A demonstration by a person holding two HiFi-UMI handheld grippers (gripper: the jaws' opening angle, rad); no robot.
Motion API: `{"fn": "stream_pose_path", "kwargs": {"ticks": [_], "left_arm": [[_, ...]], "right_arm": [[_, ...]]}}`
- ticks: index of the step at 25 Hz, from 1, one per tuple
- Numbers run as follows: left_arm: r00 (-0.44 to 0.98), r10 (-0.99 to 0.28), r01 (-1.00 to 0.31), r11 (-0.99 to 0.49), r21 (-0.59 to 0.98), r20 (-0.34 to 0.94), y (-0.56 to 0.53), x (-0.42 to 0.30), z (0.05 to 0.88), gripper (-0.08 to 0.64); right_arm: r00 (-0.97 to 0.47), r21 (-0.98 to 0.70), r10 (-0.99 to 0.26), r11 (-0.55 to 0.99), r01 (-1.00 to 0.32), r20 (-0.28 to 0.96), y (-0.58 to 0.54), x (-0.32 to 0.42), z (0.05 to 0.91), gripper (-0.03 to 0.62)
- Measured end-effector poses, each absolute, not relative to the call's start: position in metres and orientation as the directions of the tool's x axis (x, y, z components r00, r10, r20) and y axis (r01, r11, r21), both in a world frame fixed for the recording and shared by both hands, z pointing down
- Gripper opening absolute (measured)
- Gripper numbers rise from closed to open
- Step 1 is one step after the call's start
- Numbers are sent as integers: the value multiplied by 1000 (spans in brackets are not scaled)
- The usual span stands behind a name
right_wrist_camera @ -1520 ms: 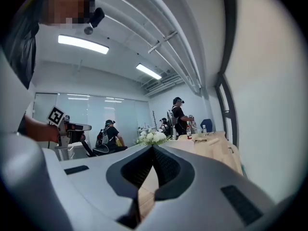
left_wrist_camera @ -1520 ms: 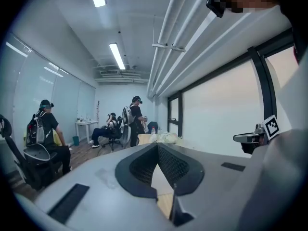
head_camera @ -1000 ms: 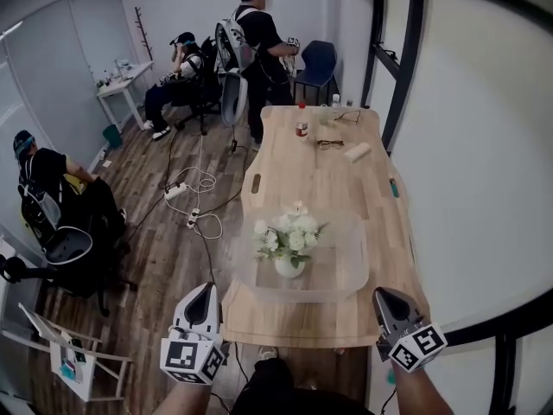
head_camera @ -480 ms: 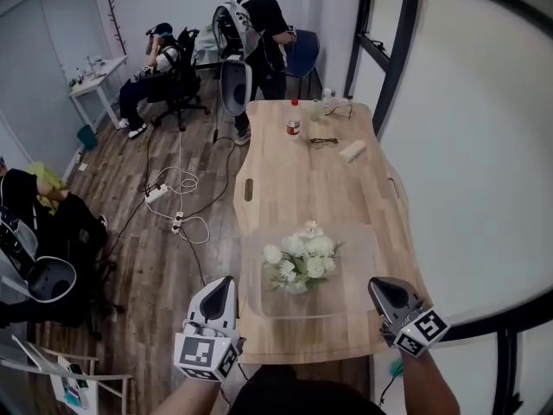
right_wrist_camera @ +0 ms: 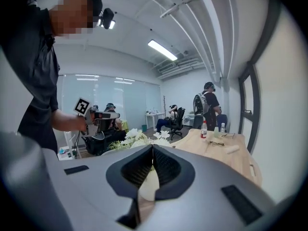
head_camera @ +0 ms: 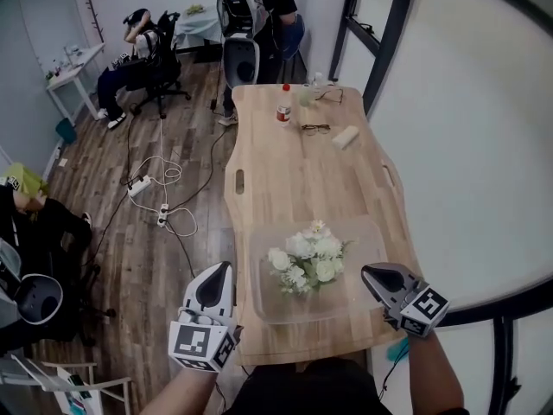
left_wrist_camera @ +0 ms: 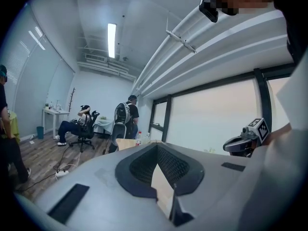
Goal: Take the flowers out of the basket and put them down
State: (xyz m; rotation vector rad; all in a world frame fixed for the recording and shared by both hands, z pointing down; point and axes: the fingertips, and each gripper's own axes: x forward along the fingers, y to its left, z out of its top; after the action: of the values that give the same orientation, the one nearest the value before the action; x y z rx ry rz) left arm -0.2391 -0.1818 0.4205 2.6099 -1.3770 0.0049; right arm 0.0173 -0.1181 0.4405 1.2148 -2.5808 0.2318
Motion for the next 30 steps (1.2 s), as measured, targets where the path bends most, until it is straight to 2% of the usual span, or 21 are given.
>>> {"fn": "stream_pose_path", "kwargs": {"ticks": [4, 9, 13, 17, 21, 25, 28, 30], "left_arm": [[546, -833, -831, -525, 185, 88, -188, -241, 422, 6], [505, -858, -857, -486, 168, 92, -187, -237, 413, 5], [468, -879, -880, -456, 131, 85, -185, -234, 405, 5], [428, -900, -902, -419, 102, 84, -189, -239, 399, 5], [398, -912, -915, -389, 102, 95, -191, -246, 401, 5], [378, -921, -924, -367, 111, 94, -197, -255, 401, 6], [366, -925, -927, -353, 124, 103, -202, -260, 406, 5], [357, -928, -931, -343, 128, 109, -204, -264, 409, 6]], "right_arm": [[-648, -36, -659, 690, -723, 382, -119, 13, 455, 20], [-709, -58, -585, 754, -654, 395, -121, 3, 458, 20], [-724, -58, -464, 821, -568, 510, -118, 2, 490, 20], [-695, -58, -397, 844, -533, 600, -125, -1, 518, 27], [-653, -74, -308, 869, -489, 692, -129, -7, 543, 156], [-629, -54, -244, 908, -416, 738, -134, -18, 566, 198], [-648, -66, -219, 921, -385, 729, -140, -28, 586, 262], [-670, -82, -206, 925, -372, 713, -144, -35, 595, 281]]}}
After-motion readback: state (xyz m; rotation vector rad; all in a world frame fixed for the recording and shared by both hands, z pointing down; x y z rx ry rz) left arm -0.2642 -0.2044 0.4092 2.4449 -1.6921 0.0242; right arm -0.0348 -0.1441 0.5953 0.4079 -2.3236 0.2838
